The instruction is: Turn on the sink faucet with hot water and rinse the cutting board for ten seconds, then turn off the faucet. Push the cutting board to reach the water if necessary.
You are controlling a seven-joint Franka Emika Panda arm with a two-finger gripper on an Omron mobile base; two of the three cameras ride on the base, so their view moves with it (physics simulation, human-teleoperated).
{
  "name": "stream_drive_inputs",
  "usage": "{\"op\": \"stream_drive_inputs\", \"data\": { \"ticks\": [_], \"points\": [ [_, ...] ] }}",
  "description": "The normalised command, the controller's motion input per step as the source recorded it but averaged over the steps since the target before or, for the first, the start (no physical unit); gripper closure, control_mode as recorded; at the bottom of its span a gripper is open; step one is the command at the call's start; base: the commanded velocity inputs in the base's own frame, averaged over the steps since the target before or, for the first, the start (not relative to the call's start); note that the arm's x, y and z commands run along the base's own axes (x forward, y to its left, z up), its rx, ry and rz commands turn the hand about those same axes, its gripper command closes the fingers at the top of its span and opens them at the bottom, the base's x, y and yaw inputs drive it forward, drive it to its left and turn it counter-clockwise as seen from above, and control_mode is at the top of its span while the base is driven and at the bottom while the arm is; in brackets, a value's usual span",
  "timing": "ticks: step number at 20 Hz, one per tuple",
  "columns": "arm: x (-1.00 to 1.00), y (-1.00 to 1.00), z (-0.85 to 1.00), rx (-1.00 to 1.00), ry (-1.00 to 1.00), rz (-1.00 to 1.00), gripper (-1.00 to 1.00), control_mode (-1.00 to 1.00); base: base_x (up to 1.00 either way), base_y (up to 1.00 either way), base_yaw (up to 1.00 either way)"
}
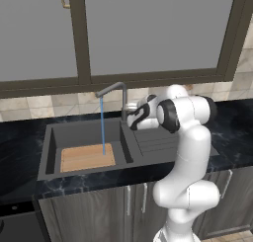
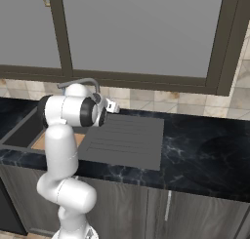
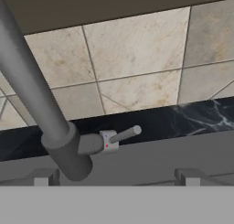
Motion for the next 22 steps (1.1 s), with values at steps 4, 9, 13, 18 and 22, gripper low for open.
{"op": "stream_drive_inputs", "data": {
  "ticks": [4,9,13,18,22],
  "points": [
    [0.00,0.00,0.00,0.03,0.00,0.07,-1.00,-1.00,0.00,0.00,0.00],
    [0.00,-0.11,0.00,0.01,0.00,0.03,-1.00,-1.00,0.00,0.00,0.00],
    [0.00,-0.31,0.00,0.05,0.00,0.01,-1.00,-1.00,0.00,0.00,0.00],
    [0.00,-0.35,0.00,0.05,0.00,0.02,-1.00,-1.00,0.00,0.00,0.00],
    [0.00,-0.30,0.00,0.04,0.00,0.03,-1.00,-1.00,0.00,0.00,0.00]
  ]
}}
